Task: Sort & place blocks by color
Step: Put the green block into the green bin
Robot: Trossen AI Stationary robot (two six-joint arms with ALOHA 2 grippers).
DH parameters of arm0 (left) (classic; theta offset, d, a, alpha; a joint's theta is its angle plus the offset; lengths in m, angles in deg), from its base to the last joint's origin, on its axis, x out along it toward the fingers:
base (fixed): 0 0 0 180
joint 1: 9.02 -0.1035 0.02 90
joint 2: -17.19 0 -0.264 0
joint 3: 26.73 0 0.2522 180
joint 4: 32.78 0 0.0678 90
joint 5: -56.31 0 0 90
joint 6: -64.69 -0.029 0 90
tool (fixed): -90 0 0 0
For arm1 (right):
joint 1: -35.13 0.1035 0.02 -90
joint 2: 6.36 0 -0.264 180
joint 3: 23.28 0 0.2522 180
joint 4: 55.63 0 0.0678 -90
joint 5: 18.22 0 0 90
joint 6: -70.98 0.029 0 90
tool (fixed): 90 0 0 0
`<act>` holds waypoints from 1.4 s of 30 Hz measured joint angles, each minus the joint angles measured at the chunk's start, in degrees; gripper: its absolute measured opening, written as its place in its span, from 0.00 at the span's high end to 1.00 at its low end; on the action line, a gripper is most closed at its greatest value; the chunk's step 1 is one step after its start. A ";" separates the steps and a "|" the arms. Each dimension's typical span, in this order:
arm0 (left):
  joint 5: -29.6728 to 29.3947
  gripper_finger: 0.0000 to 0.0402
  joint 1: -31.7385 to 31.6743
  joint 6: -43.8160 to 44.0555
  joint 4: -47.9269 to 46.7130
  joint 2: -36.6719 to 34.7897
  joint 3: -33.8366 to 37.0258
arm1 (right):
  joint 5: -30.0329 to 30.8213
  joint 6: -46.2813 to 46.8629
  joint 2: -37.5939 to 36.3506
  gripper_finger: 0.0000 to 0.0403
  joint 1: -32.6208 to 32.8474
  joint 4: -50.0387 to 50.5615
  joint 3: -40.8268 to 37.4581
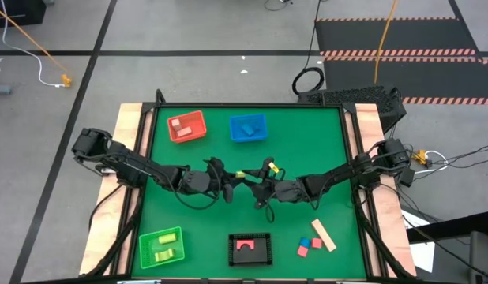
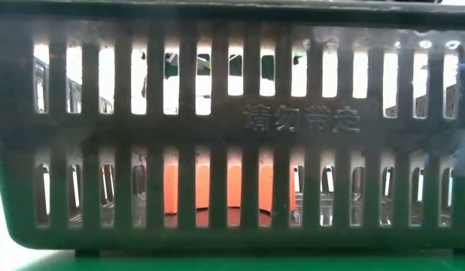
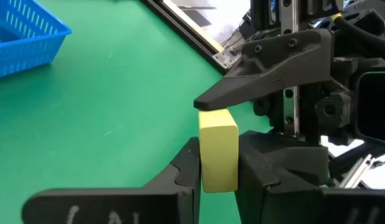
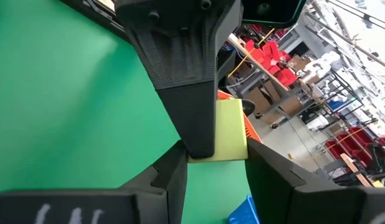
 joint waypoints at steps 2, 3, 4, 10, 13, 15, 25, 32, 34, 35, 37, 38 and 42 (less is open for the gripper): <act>0.28 0.86 0.03 0.01 -0.02 0.02 0.00 | -0.05 0.52 -0.04 0.69 0.26 0.79 0.07; 0.44 0.86 0.07 0.04 -0.03 0.02 0.00 | -0.09 1.31 -0.05 0.69 0.46 1.31 0.11; 0.69 0.86 0.09 0.04 -0.04 0.02 0.00 | -0.17 2.16 -0.07 0.69 0.53 1.98 0.13; 1.23 0.86 0.40 0.42 -1.27 0.13 0.02 | -1.13 8.69 -0.13 0.67 0.57 6.95 0.26; 0.72 0.86 0.94 0.14 -1.01 0.12 0.02 | -1.23 12.75 -0.12 0.61 0.91 9.20 0.09; 0.35 0.86 1.28 0.20 0.03 -0.23 -0.13 | -1.42 13.71 0.43 0.55 1.35 10.98 -0.39; 2.17 0.86 4.14 2.83 -1.00 -0.17 -0.07 | -1.13 27.88 -0.53 0.37 6.22 21.51 -0.17; 18.99 0.86 10.74 11.91 -0.73 -0.30 -0.07 | -1.38 50.15 -4.51 0.39 12.82 33.75 -0.17; 23.04 0.86 13.28 15.19 -0.66 -0.31 -0.07 | -3.80 55.83 -6.39 0.40 14.80 36.43 -0.17; 24.54 0.86 14.63 17.14 -0.64 -0.31 -0.07 | -5.67 58.66 -7.53 0.40 15.78 38.08 -0.15; 27.09 0.86 17.32 21.63 -0.82 -0.33 -0.07 | -10.27 64.50 -10.18 0.41 17.37 40.97 -0.16; 27.99 0.86 18.59 24.17 -1.22 -0.35 -0.07 | -13.02 67.47 -11.60 0.42 17.91 41.80 -0.15; 28.17 0.86 23.19 36.82 -5.29 -0.80 -0.07 | -22.74 78.96 -16.96 0.44 19.69 48.07 -0.09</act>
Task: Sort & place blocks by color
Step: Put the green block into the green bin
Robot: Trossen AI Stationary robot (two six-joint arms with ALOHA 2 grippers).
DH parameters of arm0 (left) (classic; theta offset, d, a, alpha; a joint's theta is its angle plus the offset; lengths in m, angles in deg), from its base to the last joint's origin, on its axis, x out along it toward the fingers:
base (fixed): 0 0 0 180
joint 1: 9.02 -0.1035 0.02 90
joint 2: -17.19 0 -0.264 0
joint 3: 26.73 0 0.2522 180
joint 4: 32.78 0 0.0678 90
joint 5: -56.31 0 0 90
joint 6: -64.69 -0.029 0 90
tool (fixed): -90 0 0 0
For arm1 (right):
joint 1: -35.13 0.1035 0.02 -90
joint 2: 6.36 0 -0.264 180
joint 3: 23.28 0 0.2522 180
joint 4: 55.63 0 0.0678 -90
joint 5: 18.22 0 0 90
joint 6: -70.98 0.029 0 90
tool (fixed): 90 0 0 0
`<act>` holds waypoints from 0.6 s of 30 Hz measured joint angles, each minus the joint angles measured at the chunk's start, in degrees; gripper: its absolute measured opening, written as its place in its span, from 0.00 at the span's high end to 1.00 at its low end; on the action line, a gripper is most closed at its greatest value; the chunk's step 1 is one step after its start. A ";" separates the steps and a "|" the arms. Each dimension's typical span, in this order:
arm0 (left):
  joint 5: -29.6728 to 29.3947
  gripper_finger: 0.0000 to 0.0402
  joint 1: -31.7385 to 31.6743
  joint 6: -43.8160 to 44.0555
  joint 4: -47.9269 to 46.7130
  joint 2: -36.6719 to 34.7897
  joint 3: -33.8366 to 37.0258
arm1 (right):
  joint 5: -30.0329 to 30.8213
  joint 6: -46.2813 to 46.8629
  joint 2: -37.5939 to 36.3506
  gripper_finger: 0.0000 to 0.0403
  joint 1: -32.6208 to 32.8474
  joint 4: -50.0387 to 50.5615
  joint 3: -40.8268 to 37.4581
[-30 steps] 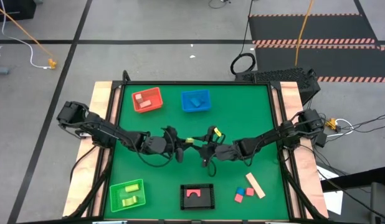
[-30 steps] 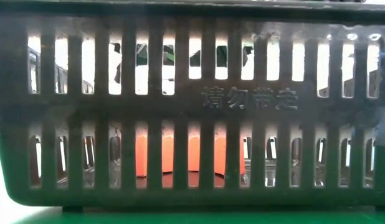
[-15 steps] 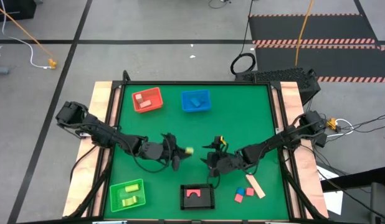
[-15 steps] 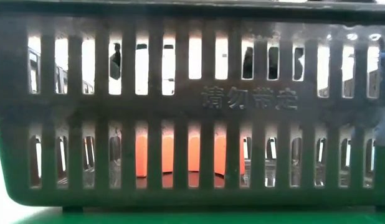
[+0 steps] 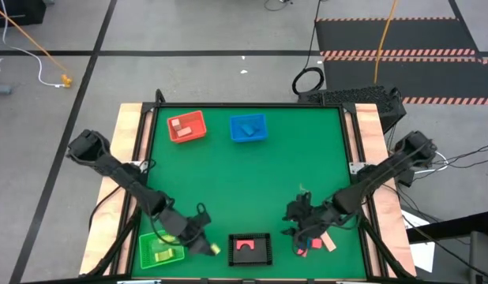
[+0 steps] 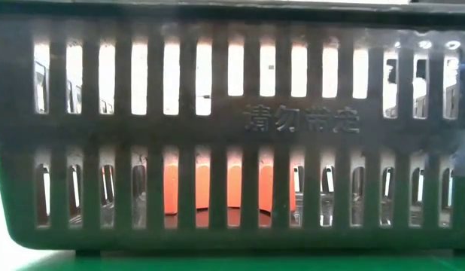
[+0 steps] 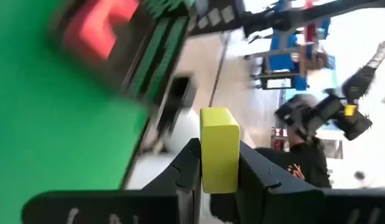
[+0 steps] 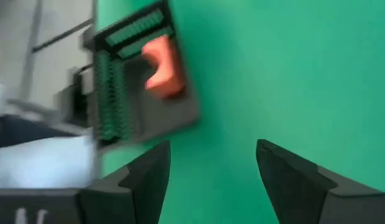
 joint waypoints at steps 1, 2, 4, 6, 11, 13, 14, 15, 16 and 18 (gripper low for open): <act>-0.15 0.86 0.99 3.48 -1.79 -0.23 0.00 | -1.90 2.46 -1.13 0.44 0.35 1.47 0.00; -0.39 0.86 1.94 6.25 -3.93 -0.67 0.00 | -3.51 4.84 -2.35 0.44 0.68 3.48 0.00; -1.26 0.86 3.36 10.88 -8.37 -2.10 0.00 | -5.37 8.42 -4.50 0.45 1.16 6.78 0.00; -2.46 0.86 4.45 14.38 -13.61 -3.93 0.00 | -5.57 11.27 -6.39 0.45 1.82 10.65 0.01; -5.02 0.86 6.24 20.95 -31.61 -10.94 0.00 | -6.98 15.97 -9.91 0.45 2.71 20.54 0.00; -6.61 0.86 7.13 23.01 -37.76 -14.03 0.00 | -6.92 17.66 -10.66 0.45 3.08 23.77 0.00; -6.93 0.86 7.62 23.78 -40.26 -15.49 0.00 | -6.89 18.27 -10.83 0.45 3.34 25.37 0.00; -6.99 0.86 8.35 24.68 -42.50 -16.79 0.00 | -6.89 18.82 -10.87 0.45 3.44 26.79 0.00; -7.00 0.86 9.28 25.98 -44.28 -17.87 0.00 | -6.90 19.16 -10.87 0.45 3.59 27.73 0.00; -5.57 0.86 11.48 29.03 -46.62 -19.50 0.00 | -6.90 20.45 -10.80 0.45 4.28 29.15 -0.20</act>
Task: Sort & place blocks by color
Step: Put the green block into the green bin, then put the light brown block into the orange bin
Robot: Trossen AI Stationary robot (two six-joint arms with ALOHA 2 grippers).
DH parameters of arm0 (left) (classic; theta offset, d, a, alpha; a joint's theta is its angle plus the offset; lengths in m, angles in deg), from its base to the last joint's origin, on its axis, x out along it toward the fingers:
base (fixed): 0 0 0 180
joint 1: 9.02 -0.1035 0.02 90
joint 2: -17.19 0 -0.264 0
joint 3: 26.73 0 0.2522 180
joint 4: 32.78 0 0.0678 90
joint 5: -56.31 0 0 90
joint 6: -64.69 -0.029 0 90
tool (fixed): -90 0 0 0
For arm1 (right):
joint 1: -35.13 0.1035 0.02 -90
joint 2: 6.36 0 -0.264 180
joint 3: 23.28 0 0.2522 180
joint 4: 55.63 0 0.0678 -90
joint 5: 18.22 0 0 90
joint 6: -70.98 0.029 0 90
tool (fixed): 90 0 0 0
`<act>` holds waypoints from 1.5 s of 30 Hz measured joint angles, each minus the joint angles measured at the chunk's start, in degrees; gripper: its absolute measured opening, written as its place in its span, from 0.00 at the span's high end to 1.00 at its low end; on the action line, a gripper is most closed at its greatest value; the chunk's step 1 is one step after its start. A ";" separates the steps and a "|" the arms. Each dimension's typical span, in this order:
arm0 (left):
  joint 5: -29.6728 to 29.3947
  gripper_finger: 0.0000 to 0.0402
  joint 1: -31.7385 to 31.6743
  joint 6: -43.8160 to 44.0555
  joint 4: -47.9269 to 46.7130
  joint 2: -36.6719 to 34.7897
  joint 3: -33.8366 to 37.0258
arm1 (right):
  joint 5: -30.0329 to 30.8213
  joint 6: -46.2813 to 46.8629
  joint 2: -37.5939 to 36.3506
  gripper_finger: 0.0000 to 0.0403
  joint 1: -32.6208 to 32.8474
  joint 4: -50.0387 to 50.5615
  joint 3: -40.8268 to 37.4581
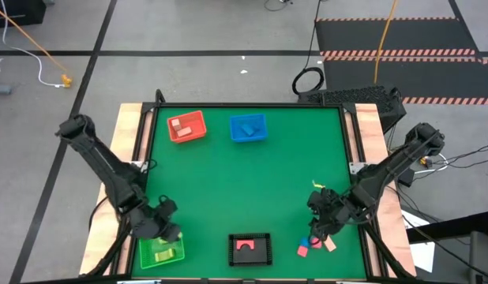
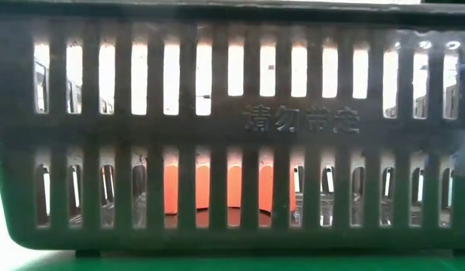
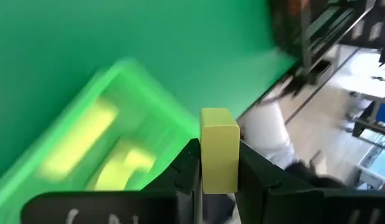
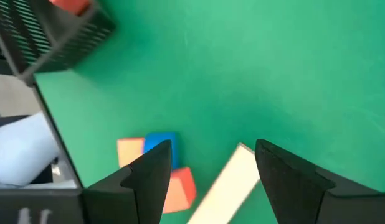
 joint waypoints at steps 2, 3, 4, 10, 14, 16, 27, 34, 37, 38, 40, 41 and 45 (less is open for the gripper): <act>1.23 0.85 2.39 4.26 -1.67 -1.12 0.00 | 0.00 0.85 -0.04 0.45 0.62 -0.23 -0.93; 2.36 0.85 3.63 6.03 -2.52 -1.77 0.00 | 0.00 1.27 -0.04 0.45 1.03 -0.49 -1.40; 3.41 0.85 4.93 7.71 -3.29 -2.29 0.00 | -0.02 1.63 0.00 0.45 1.41 -0.48 -1.80; 8.11 0.81 11.80 22.80 -14.49 -3.20 -0.02 | -0.02 4.13 0.00 0.45 3.40 -1.00 -4.80; 10.50 0.76 14.29 28.04 -15.26 -2.34 0.00 | -0.03 7.41 0.00 0.45 4.80 -2.46 -7.08; 10.55 0.74 15.11 28.47 -13.86 -2.32 0.00 | -0.04 9.01 -0.02 0.45 5.40 -3.57 -8.08; -4.82 0.73 14.18 16.95 -8.83 -2.35 0.00 | -6.68 10.55 0.00 0.45 6.74 -7.91 -10.03; -22.00 0.73 9.48 -2.78 -2.63 -2.39 0.00 | -7.56 16.87 0.00 0.45 9.43 -7.94 -10.03; -24.79 0.73 6.57 -9.01 -2.09 -2.39 0.00 | -7.51 23.64 0.04 0.45 10.94 -8.00 -10.03; -25.34 0.73 5.71 -10.88 -1.88 -2.39 0.00 | -7.36 26.28 0.02 0.45 11.47 -8.03 -10.03; -26.20 0.73 3.93 -14.85 -0.90 -2.39 0.00 | -6.29 30.45 0.15 0.45 12.23 -8.06 -10.03; -26.51 0.73 3.20 -16.64 -0.58 -2.39 0.00 | -5.42 31.44 0.32 0.45 12.54 -8.29 -10.03; -26.83 0.73 1.11 -21.04 -0.11 -2.39 0.00 | -4.31 32.11 1.80 0.42 13.24 -11.52 -10.03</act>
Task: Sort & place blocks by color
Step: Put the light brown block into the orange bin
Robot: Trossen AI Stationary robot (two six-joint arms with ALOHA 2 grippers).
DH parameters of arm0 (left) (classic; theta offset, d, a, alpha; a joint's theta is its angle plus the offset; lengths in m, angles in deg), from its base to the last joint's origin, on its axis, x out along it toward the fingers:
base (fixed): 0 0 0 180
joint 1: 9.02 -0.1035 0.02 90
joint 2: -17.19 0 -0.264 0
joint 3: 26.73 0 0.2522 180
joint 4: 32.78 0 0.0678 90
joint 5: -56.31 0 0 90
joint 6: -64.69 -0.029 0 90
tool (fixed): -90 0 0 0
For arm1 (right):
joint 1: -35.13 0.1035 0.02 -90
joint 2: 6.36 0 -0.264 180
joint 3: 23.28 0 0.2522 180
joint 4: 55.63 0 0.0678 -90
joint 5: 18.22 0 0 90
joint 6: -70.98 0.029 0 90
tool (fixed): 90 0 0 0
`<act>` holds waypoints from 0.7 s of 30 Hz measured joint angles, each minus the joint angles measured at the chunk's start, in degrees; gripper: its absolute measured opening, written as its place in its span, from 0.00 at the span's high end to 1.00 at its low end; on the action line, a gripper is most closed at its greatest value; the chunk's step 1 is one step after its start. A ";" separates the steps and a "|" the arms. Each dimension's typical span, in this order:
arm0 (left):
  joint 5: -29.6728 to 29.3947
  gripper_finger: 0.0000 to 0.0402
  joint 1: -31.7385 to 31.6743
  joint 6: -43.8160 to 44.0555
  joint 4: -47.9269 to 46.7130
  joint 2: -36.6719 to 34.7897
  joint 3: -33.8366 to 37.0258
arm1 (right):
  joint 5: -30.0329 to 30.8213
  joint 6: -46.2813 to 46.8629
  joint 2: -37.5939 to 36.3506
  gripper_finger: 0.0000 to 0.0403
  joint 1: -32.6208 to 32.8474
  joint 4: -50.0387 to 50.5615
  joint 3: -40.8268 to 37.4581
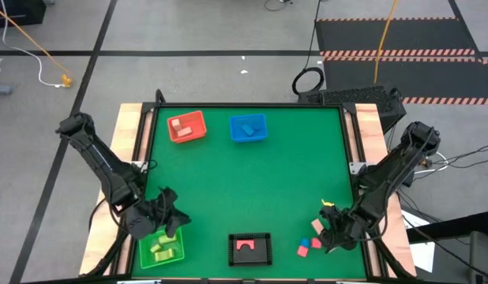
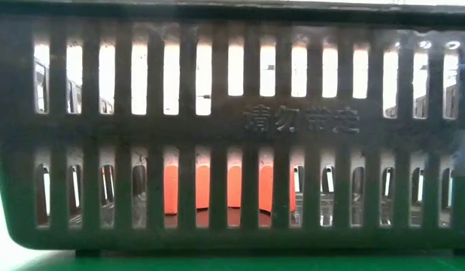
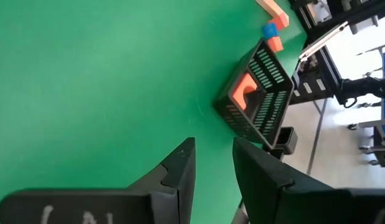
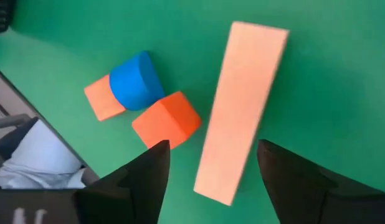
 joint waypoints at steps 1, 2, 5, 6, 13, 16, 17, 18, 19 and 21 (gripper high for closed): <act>0.00 0.73 -0.33 -0.57 0.01 0.00 0.00 | 0.00 0.01 0.61 0.41 0.11 -0.82 0.00; 0.00 0.73 -0.52 -1.25 0.00 0.00 0.00 | -0.07 -0.03 1.26 0.40 0.12 -1.49 0.00; 0.01 0.73 -0.77 -2.75 0.00 0.00 0.00 | -1.11 -1.14 3.18 0.36 0.12 -2.73 0.00; 0.02 0.73 -0.77 -3.05 0.00 0.00 0.00 | -1.72 -1.54 3.75 0.34 0.12 -2.84 0.00; 0.02 0.73 -0.76 -3.61 -0.03 0.00 0.00 | -7.69 -4.32 6.76 0.33 1.72 -2.68 -0.04; 0.00 0.73 -0.76 -3.65 -0.05 0.00 0.00 | -7.52 -4.90 7.60 0.35 3.01 -2.73 -0.04; 0.00 0.73 -0.76 -3.65 -0.05 0.00 0.00 | -7.43 -4.13 8.11 0.35 3.15 -2.93 -0.02; 0.00 0.73 -0.76 -3.65 -0.05 0.00 0.00 | -7.36 -3.32 8.57 0.36 3.18 -3.08 0.10; 0.00 0.73 -0.76 -3.65 -0.06 0.00 0.00 | -7.10 -2.60 9.15 0.36 3.16 -3.22 0.17; -0.18 0.73 -0.76 -3.65 -0.07 0.00 0.00 | -6.46 -2.20 10.75 0.36 3.22 -3.61 0.28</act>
